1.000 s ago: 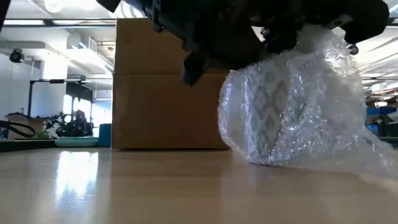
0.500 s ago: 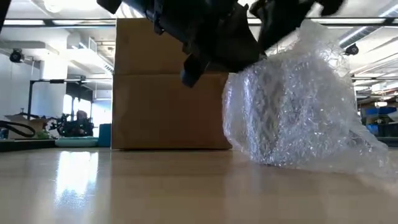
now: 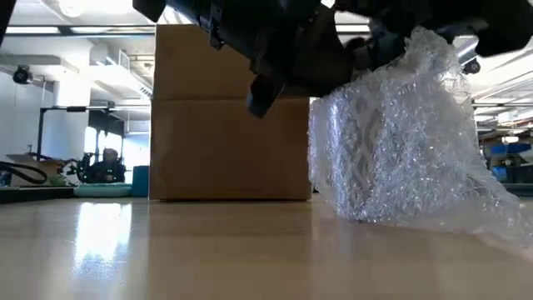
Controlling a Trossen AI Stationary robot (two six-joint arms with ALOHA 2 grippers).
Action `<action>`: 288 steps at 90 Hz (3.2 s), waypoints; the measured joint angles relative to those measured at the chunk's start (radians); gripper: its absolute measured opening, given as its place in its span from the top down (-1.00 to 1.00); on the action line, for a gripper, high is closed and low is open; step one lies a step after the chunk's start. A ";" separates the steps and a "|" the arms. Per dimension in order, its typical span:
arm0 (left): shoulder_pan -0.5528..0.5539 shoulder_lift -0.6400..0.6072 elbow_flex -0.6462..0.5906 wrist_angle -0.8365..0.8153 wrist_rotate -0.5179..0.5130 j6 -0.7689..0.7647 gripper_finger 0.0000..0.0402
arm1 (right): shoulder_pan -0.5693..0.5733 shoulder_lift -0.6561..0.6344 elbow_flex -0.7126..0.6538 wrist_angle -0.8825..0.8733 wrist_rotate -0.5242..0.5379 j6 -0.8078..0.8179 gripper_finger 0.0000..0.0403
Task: Wrap mug
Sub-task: Wrap the white mug using the bubble wrap
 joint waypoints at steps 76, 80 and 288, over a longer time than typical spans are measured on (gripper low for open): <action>0.007 0.022 -0.006 0.071 -0.004 -0.024 1.00 | 0.007 -0.065 0.171 -0.255 -0.026 0.016 0.96; 0.008 0.022 -0.006 0.067 -0.004 -0.024 1.00 | 0.021 -0.093 0.174 -0.259 -0.029 0.018 0.96; 0.008 0.024 -0.009 0.125 0.003 0.003 1.00 | 0.232 -0.262 -0.375 0.289 -0.073 0.227 0.96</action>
